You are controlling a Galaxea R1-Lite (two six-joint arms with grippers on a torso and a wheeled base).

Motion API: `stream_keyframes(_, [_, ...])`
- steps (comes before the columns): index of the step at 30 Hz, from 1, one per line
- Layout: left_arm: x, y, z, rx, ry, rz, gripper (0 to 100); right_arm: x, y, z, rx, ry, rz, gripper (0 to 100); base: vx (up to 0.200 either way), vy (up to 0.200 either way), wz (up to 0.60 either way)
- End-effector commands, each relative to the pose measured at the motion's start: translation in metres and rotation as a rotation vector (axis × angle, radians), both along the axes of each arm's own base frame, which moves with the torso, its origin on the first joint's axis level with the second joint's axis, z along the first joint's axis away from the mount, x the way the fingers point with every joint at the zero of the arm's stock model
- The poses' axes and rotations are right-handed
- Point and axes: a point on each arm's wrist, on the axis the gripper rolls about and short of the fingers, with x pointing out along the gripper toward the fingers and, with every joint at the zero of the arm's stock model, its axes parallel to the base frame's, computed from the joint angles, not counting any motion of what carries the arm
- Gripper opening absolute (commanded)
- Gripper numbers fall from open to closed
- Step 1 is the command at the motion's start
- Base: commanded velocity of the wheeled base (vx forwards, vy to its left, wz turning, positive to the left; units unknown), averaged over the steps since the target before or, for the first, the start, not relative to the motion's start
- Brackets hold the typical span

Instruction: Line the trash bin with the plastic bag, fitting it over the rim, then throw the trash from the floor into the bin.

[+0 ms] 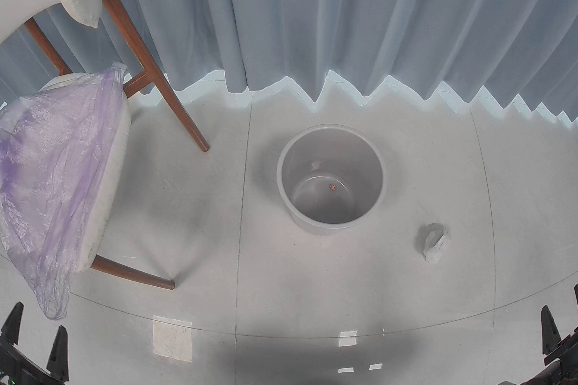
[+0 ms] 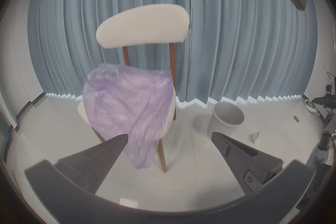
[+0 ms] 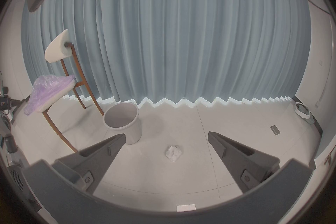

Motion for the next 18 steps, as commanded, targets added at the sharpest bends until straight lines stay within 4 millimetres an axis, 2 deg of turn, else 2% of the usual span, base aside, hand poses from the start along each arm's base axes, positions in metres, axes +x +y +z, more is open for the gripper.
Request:
stream_keyframes(1, [-0.003, -0.001, 0.013, 0.035, -0.175, -0.019, 100, 0.0, 0.0, -0.005, -0.001, 0.0, 0.003, 100, 0.0, 0.0, 0.0])
stream_keyframes(9, [-0.005, 0.0, 0.039, 0.048, -0.126, -0.001, 100, 0.0, 0.0, -0.005, 0.002, 0.0, 0.004, 100, 0.0, 0.0, 0.0])
stream_keyframes(11, [-0.003, 0.0, 0.06, 0.059, -0.1, -0.005, 100, 0.0, 0.0, -0.005, 0.004, 0.0, 0.004, 100, 0.0, 0.0, 0.0])
stream_keyframes(15, [0.015, 0.0, 0.095, 0.064, -0.03, -0.022, 100, 0.0, 0.0, -0.005, 0.004, 0.0, 0.004, 100, 0.0, 0.0, 0.0])
stream_keyframes(17, [0.026, -0.001, 0.111, 0.058, 0.005, -0.042, 100, 0.0, 0.0, -0.005, 0.004, 0.0, 0.004, 100, 0.0, 0.0, 0.0])
stream_keyframes(18, [0.026, -0.001, 0.111, 0.058, 0.005, -0.042, 100, 0.0, 0.0, -0.005, 0.004, 0.0, 0.004, 100, 0.0, 0.0, 0.0])
